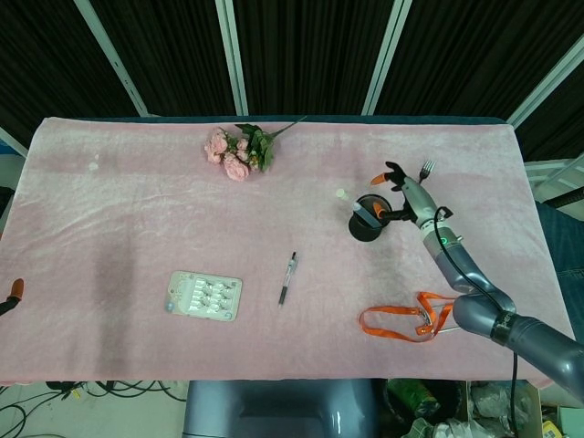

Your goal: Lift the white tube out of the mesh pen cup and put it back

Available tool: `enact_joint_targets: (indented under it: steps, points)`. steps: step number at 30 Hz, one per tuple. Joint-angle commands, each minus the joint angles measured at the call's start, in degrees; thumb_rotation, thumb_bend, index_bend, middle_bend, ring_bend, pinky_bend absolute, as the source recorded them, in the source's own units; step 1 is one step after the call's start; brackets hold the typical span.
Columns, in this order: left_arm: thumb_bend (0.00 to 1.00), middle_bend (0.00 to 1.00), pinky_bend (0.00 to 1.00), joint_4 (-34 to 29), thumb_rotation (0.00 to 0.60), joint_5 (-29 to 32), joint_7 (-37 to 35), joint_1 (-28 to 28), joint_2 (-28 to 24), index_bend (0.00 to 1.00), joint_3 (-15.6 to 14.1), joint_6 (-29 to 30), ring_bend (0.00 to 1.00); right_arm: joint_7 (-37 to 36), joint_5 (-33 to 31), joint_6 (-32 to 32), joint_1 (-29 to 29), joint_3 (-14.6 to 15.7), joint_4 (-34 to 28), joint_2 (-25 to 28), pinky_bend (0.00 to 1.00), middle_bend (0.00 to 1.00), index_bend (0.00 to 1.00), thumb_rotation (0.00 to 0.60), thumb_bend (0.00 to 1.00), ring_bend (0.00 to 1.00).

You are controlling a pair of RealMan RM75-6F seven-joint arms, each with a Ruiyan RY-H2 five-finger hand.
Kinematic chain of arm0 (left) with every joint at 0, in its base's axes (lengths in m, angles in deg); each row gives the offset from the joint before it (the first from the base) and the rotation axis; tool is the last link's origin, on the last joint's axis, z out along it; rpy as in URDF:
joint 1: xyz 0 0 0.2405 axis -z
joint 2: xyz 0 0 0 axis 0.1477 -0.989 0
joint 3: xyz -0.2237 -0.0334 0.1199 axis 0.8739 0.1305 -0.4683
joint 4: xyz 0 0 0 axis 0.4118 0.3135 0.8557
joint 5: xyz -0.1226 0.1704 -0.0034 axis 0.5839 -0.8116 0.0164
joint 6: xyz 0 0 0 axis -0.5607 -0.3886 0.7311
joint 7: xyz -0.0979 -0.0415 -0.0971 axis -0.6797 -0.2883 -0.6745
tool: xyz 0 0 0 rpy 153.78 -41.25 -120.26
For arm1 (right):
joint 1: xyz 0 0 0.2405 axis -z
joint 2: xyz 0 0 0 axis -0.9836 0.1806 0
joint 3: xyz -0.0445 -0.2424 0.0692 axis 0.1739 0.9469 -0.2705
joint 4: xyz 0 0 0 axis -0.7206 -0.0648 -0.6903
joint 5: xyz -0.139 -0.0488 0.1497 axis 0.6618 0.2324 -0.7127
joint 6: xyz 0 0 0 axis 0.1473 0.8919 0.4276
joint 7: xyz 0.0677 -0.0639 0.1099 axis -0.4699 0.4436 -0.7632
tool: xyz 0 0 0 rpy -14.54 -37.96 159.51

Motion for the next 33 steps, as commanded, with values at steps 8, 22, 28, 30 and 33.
enact_joint_targets:
  steps: [8,22,28,30,33]
  points:
    - [0.34,0.10,0.00,-0.42,0.600,0.20,0.06,-0.15,-0.11,0.13,0.05,0.17,0.00,-2.68,8.82,-13.31,9.93,-0.33,-10.80,10.24,0.19,0.01,0.17,0.600,0.32,0.07]
    - [0.34,0.10,0.00,-3.65,0.600,1.17,0.34,-0.99,-2.20,0.13,-0.35,-0.14,0.00,20.63,28.44,-54.20,35.54,16.60,-21.93,12.98,0.19,0.01,0.10,0.600,0.30,0.07]
    - [0.34,0.10,0.00,-3.31,0.600,1.40,-0.01,-0.84,-2.40,0.13,-0.43,-0.87,0.00,25.89,30.34,-58.01,38.81,19.51,-21.53,11.66,0.19,0.01,0.09,0.600,0.30,0.07]
    - [0.34,0.10,0.00,-3.02,0.600,1.31,0.09,-0.68,-2.23,0.13,-0.42,-0.99,0.00,27.32,30.64,-58.13,39.13,20.00,-21.53,11.64,0.19,0.01,0.09,0.600,0.30,0.07]
    - [0.34,0.10,0.00,-2.47,0.600,0.86,0.33,-0.35,-1.67,0.13,-0.69,-1.37,0.00,29.36,30.55,-57.33,39.27,20.66,-21.69,11.81,0.19,0.01,0.09,0.600,0.30,0.07]
